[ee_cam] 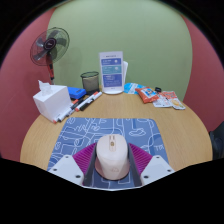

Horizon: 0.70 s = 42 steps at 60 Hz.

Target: Arrange mouse

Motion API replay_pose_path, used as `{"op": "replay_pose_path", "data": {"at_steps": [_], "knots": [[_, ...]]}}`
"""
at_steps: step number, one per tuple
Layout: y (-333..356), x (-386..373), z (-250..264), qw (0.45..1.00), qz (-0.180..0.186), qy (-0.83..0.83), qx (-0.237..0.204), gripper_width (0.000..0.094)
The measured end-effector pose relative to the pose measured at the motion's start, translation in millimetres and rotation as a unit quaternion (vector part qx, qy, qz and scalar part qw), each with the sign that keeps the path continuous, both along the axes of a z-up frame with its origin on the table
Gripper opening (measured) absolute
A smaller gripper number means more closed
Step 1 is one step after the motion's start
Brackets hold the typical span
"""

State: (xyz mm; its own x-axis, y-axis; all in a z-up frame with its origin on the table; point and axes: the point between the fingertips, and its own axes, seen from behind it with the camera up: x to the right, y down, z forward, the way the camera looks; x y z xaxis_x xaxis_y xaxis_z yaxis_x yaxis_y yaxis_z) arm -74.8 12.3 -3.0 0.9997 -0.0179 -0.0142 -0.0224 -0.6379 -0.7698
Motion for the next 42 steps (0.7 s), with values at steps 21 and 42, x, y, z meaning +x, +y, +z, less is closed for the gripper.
{"op": "replay_pose_path", "data": {"at_steps": [21, 42], "knots": [[-96, -9, 133, 0.999, -0.004, -0.033, 0.031, 0.0839], [-249, -17, 234, 0.996, -0.010, -0.046, 0.075, 0.0839]]}}
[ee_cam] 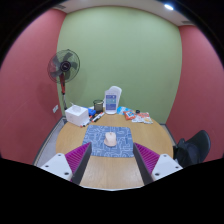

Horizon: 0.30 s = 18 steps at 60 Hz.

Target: Arrange mouse

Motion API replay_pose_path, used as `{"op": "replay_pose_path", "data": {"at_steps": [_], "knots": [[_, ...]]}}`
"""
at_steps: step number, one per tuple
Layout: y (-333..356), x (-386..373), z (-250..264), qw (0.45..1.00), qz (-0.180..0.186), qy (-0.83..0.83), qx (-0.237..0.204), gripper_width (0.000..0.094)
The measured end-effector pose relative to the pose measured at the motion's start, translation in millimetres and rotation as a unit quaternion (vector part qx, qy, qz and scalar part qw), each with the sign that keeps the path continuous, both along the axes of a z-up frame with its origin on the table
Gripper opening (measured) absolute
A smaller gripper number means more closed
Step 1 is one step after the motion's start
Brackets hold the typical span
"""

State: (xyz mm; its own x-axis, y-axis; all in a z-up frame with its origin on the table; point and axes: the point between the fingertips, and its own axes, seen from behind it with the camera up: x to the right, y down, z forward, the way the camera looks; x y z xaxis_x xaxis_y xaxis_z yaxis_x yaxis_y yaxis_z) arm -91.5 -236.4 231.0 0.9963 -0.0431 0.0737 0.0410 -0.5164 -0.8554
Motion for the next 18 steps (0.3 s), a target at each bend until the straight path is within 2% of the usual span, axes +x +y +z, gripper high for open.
{"op": "replay_pose_path", "data": {"at_steps": [18], "knots": [[-68, -6, 8, 1.000, 0.004, 0.007, -0.006, 0.0840]]}}
